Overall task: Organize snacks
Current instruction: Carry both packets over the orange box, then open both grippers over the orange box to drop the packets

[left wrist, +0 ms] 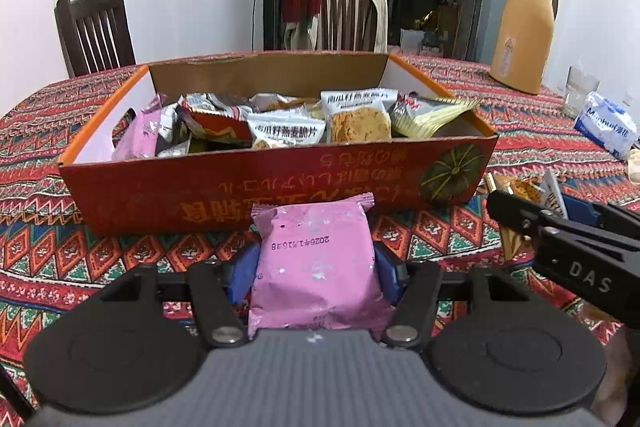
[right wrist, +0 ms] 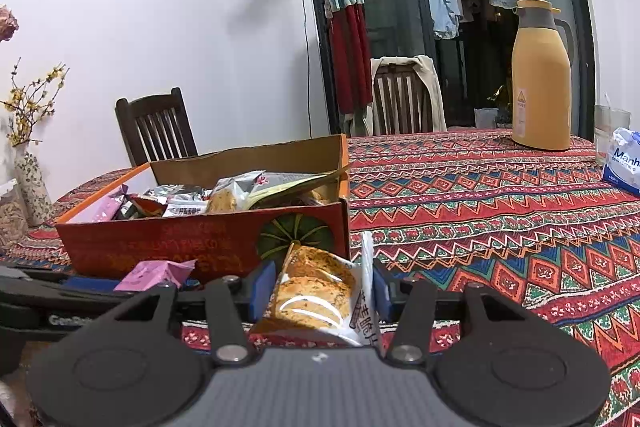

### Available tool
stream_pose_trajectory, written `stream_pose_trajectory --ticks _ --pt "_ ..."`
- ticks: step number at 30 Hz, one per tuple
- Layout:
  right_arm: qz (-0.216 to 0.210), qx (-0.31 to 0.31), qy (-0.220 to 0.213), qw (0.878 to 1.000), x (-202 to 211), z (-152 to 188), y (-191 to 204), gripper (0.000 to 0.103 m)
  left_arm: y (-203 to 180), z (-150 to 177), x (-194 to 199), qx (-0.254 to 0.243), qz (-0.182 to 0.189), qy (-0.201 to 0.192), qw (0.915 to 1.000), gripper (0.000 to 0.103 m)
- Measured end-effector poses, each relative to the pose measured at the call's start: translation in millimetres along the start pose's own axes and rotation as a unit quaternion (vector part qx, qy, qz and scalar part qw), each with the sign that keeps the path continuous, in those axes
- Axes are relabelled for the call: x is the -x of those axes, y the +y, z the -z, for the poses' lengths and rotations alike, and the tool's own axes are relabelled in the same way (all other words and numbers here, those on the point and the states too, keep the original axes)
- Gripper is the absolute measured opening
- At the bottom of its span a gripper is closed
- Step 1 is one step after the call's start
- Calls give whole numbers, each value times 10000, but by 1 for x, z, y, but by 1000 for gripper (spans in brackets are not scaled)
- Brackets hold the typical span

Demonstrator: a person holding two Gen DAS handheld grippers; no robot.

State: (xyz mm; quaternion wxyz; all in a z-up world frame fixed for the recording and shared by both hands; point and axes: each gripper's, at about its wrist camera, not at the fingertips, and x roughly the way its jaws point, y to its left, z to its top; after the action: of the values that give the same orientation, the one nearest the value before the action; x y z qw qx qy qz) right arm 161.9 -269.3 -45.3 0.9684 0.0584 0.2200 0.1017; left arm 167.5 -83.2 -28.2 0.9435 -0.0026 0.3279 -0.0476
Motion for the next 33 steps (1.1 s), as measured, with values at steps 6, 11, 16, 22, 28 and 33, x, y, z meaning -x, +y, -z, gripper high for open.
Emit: stream_pose_trajectory --ticks 6,11,16,22,28,33 --pt "23 5 -155 9999 6 1 -1 50 6 -5 19 38 55 -242 9997 62" --pt "67 67 -232 9997 8 1 3 50 13 -13 32 89 92 -454 9989 62" --pt "155 217 -330 9991 12 -1 11 49 20 -26 42 171 147 -683 9974 62" --pt "135 329 -562 9978 18 -26 24 49 32 -51 49 311 132 -953 9949 62" --pt "105 420 -803 9958 3 -60 42 49 46 -82 52 437 20 -1307 9905 62" --pt "74 459 -928 9946 -21 -89 59 49 64 -107 37 633 -212 -1485 9867 62"
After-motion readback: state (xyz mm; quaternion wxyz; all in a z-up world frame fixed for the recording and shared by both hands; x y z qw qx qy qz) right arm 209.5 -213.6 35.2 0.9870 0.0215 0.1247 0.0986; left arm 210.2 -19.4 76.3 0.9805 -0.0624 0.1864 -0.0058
